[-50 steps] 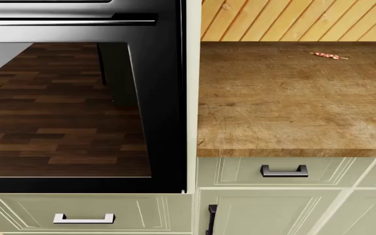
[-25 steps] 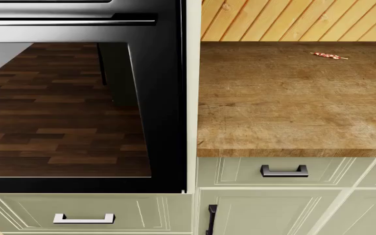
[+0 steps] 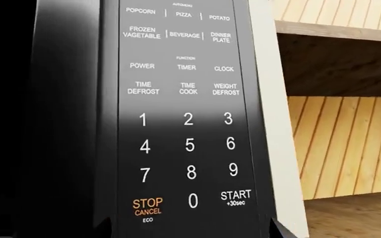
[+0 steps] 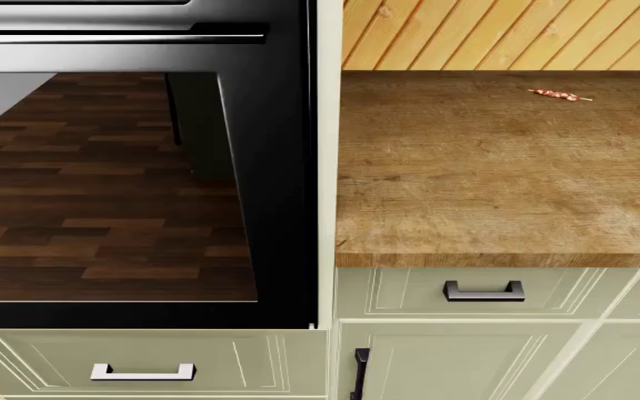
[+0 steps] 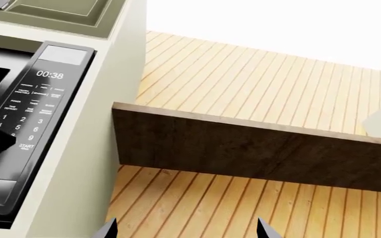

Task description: Open the microwave door

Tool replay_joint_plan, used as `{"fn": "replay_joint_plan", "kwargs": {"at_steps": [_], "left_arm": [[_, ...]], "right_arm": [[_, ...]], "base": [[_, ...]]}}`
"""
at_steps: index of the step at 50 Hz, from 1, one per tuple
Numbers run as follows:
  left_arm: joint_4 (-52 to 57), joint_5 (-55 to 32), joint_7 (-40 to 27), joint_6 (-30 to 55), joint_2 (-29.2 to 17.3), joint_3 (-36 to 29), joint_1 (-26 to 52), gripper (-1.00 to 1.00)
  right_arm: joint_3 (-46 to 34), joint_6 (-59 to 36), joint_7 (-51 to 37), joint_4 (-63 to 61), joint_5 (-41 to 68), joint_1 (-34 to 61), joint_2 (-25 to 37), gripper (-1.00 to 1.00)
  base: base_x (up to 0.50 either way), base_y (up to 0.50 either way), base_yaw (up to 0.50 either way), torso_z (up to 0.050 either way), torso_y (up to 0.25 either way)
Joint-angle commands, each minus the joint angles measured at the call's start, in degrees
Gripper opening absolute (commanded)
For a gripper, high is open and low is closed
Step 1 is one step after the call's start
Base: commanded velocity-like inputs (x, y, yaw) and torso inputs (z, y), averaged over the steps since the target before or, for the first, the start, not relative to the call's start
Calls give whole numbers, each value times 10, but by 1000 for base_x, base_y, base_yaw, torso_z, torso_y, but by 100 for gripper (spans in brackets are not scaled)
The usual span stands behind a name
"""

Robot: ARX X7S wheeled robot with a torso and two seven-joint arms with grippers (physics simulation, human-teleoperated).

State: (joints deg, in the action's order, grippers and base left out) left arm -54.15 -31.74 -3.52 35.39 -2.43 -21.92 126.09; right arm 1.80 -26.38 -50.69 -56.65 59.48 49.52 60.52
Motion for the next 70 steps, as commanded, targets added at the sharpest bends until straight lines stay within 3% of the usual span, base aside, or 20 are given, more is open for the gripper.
{"fn": "replay_joint_plan", "kwargs": {"at_steps": [1, 12, 26, 48, 60, 70], "left_arm": [[-2, -11, -21, -13, -23, 7, -5, 100], [103, -41, -64, 30, -58, 33, -40, 100], [318, -117, -149, 137, -97, 81, -105, 100], [534, -273, -280, 282, -102, 181, -120, 100], [557, -285, -320, 273, -61, 182, -134, 100], [512, -171, -331, 166, -26, 115, -153, 100]], "right_arm": [[-10, -4, -2, 1, 3, 14, 1, 100], [-15, -5, -6, 0, 6, 20, 3, 100], [-18, -2, -8, -2, 8, 24, 4, 100], [-11, 6, -13, -2, 18, 25, 14, 100], [0, 15, -12, -1, 20, 14, 22, 100], [27, 28, -14, -4, 23, -17, 35, 100]], "base": [[0, 0, 0, 0, 0], [0, 0, 0, 0, 0], [0, 0, 0, 0, 0], [0, 0, 0, 0, 0], [0, 0, 0, 0, 0], [0, 0, 0, 0, 0]]}}
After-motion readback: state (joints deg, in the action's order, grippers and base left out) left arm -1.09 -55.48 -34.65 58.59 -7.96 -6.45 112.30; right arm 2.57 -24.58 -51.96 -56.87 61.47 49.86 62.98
